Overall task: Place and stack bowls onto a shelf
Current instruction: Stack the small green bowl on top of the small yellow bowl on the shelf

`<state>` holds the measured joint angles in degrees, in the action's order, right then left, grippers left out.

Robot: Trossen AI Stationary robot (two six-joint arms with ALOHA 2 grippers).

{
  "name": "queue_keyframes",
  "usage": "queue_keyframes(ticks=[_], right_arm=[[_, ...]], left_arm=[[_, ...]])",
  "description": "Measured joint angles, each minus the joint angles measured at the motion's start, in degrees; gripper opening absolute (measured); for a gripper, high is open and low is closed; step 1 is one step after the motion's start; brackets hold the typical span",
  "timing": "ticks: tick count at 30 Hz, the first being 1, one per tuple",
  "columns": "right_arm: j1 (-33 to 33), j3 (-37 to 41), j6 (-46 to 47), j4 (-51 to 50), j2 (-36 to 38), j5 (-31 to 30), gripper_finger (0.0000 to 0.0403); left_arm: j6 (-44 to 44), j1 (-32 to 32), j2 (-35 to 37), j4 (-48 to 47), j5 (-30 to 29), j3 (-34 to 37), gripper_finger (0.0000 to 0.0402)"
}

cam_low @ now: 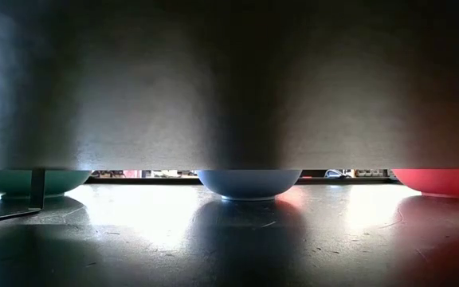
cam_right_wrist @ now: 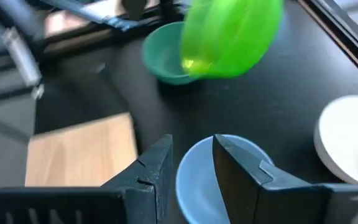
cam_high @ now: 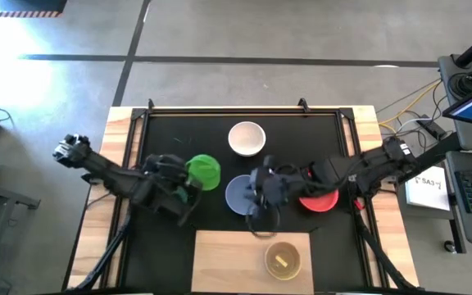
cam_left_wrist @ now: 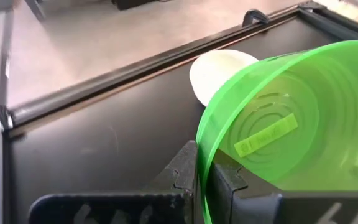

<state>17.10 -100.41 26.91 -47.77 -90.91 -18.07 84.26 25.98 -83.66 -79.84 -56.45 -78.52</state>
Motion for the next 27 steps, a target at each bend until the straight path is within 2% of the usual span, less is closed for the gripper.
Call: queue_keyframes(ticks=[4,6,9,17,25,27], right_arm=[[-3.87,-0.06,4.8,-0.6,0.0,-0.02,0.011],[-5.55,-0.06,6.38,-2.17,0.0,0.0,0.0109],[-7.68,-0.08,6.75,-3.76,0.0,0.0,0.011],[-11.54,-0.1,3.11,-3.98,0.02,0.05,0.0112],[-11.78,-0.1,-2.13,-4.25,0.02,0.0,0.0112],[-11.76,-0.1,-3.57,-4.51,0.04,-1.67,0.0112]], left_arm=[[-9.7,-4.02,-3.37,4.53,-2.45,-2.38,0.0],[-10.42,-4.84,-4.94,4.85,-4.73,-3.37,0.0],[-11.95,-6.24,-6.79,4.88,-5.1,-4.92,0.0],[-17.15,-9.03,-11.4,5.78,-4.52,-12.05,0.0],[-23.49,-10.67,-15.06,6.62,-4.54,-18.66,0.0],[-23.81,-10.76,-15.5,6.63,-4.56,-19.53,0.0]])
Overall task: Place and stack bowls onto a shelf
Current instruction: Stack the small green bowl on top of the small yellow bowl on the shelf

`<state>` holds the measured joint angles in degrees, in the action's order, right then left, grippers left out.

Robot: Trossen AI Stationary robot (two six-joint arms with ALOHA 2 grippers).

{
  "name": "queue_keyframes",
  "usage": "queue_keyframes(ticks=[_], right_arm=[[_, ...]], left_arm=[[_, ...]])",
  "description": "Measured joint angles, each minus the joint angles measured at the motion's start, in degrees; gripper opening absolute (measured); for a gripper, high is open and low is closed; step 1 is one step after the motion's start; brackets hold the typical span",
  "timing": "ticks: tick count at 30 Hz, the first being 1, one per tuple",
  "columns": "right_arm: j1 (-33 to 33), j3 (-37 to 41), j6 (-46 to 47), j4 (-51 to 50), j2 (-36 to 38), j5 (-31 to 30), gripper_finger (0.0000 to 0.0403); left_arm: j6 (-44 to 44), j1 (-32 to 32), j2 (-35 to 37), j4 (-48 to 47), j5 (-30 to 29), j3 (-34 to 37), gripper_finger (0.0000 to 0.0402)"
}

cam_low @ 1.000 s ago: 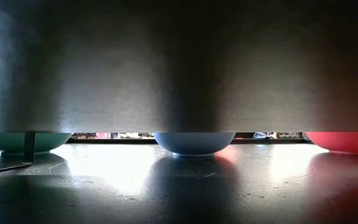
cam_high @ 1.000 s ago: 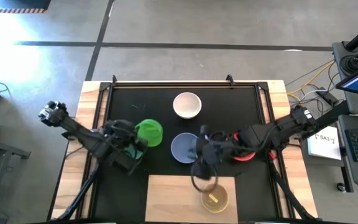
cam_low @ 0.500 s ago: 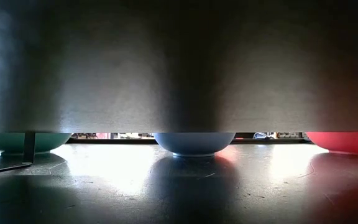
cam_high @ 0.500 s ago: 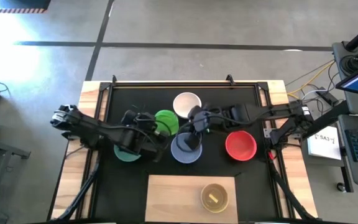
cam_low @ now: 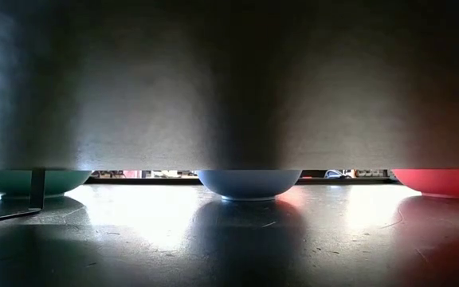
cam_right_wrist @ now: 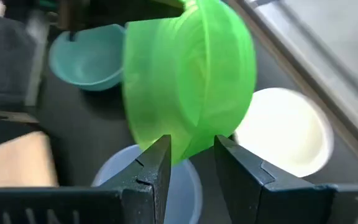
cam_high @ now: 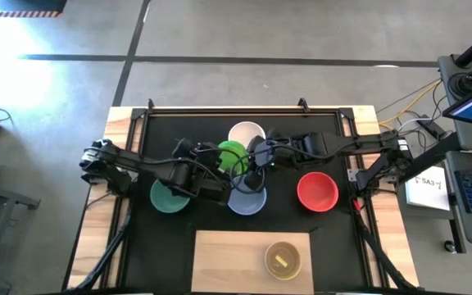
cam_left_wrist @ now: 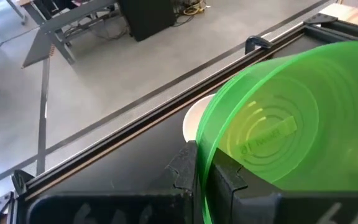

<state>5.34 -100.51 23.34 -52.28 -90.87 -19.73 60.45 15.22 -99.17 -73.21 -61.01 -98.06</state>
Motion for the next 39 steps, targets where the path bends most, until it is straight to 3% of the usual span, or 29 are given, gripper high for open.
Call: queue_keyframes(ticks=[4,11,19,24,39], right_arm=[[-0.19,0.0,-3.41,-0.28,0.05,-5.69,0.0112],[-0.5,0.0,-6.84,-0.42,0.1,-8.24,0.0103],[-0.55,0.0,-10.74,-1.04,0.11,-11.39,0.0021],[-0.59,0.0,-11.49,-1.3,0.11,-11.1,0.0011],[-2.64,0.0,-11.44,-6.5,0.04,-9.76,0.0007]], left_arm=[[0.0,0.06,-0.87,0.79,1.11,-1.25,0.0],[-4.84,0.05,-1.36,5.87,2.01,-1.47,0.0],[-5.84,0.07,-1.34,7.79,2.72,-1.47,0.0001],[-6.1,0.12,-1.33,8.36,4.78,-1.47,0.0006],[-14.62,0.33,-1.14,19.76,9.77,-1.49,0.0151]])
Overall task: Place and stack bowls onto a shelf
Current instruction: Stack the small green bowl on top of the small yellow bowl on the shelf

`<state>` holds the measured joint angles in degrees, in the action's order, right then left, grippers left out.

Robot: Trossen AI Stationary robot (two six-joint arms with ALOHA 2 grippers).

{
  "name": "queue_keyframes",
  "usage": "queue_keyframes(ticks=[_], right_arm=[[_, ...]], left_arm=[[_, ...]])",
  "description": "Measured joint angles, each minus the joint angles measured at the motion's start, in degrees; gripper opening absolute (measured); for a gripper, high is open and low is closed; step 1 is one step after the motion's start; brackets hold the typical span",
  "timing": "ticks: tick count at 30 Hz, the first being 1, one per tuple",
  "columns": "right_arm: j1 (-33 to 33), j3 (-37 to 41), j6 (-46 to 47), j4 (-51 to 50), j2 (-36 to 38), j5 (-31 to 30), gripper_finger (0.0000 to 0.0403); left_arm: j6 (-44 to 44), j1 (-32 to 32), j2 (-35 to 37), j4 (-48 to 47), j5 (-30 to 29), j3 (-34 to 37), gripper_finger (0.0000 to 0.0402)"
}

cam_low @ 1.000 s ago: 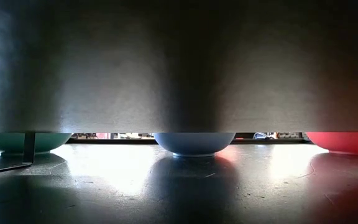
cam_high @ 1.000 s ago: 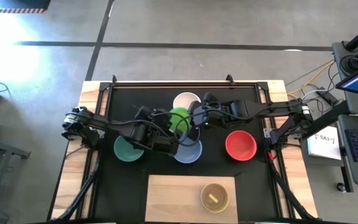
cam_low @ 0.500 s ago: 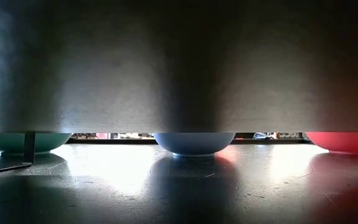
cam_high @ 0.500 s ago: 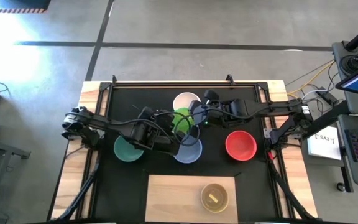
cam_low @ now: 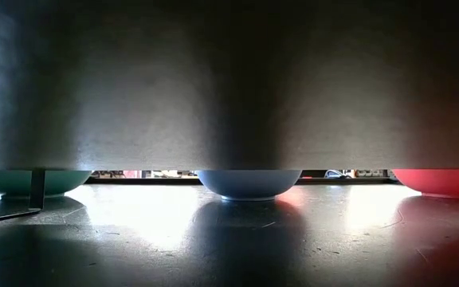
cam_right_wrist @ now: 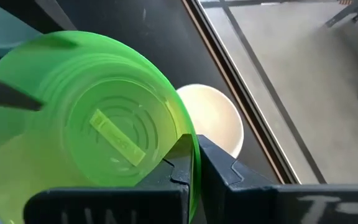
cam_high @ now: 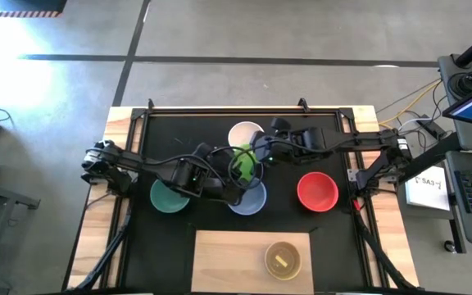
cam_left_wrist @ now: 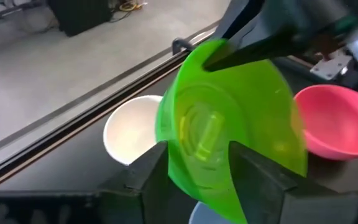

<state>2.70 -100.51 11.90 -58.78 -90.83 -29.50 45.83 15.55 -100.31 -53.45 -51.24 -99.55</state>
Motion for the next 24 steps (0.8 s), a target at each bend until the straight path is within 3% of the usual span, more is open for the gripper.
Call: queue_keyframes(ticks=[6,12,20,24], right_arm=[[-1.21,0.0,2.23,-5.43,-0.02,-0.11,0.0007],[-1.6,0.0,5.85,-14.56,0.04,0.36,0.0008],[0.34,0.04,5.22,-18.91,0.59,15.91,0.0008],[3.17,0.07,6.21,-19.56,0.66,19.56,0.0008]], left_arm=[[-5.27,0.02,0.04,5.88,-0.06,0.0,0.0168],[-6.37,0.62,0.28,4.93,-0.07,0.0,0.0169],[-6.19,3.08,1.33,1.73,2.98,0.0,0.0169],[-5.89,4.42,1.4,1.09,6.21,0.0,0.0169]])
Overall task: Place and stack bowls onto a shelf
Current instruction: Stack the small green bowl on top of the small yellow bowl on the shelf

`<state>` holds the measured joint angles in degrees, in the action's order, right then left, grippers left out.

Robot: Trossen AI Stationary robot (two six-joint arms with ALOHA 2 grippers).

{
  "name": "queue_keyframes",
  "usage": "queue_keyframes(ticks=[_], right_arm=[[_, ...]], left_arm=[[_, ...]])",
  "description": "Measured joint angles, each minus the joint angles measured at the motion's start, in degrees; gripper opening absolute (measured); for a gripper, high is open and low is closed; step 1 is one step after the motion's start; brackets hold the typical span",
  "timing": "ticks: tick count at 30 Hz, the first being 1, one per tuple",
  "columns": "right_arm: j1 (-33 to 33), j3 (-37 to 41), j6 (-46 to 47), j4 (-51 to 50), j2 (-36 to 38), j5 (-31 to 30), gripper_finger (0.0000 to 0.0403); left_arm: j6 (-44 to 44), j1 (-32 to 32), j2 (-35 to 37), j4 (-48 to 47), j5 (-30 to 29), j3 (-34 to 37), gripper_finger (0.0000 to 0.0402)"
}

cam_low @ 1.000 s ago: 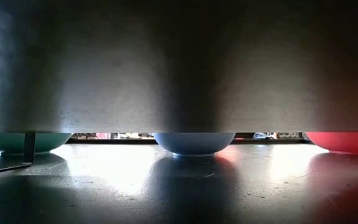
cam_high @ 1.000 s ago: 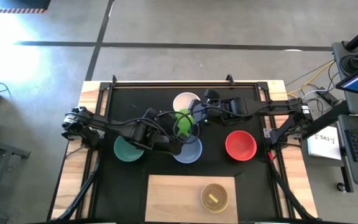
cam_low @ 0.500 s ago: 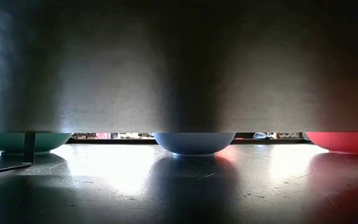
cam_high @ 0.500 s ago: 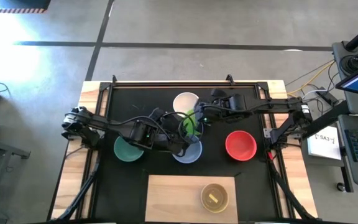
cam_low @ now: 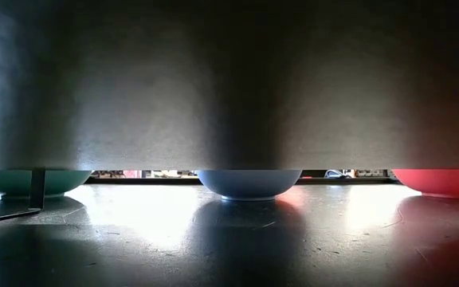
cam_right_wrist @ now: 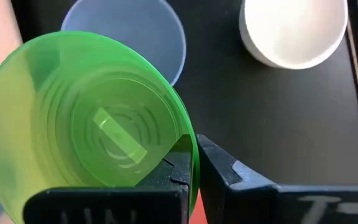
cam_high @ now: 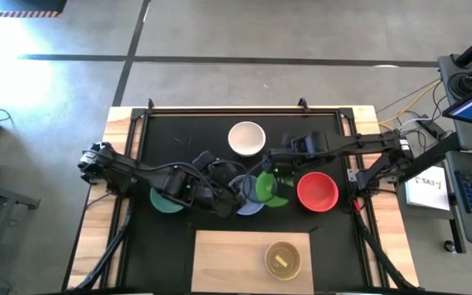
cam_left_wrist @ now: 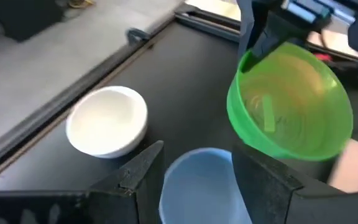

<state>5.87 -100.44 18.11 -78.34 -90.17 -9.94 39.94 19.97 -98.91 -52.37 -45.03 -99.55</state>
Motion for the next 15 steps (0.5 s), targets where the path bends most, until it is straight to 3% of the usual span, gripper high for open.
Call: queue_keyframes(ticks=[4,15], right_arm=[[2.47,0.0,2.87,-2.91,0.06,0.08,0.0008],[11.58,0.07,11.47,-4.89,0.06,7.29,0.0008]], left_arm=[[1.04,1.35,0.26,-0.07,2.75,0.0,0.0169],[4.15,7.63,0.39,0.05,6.99,0.0,0.0169]])
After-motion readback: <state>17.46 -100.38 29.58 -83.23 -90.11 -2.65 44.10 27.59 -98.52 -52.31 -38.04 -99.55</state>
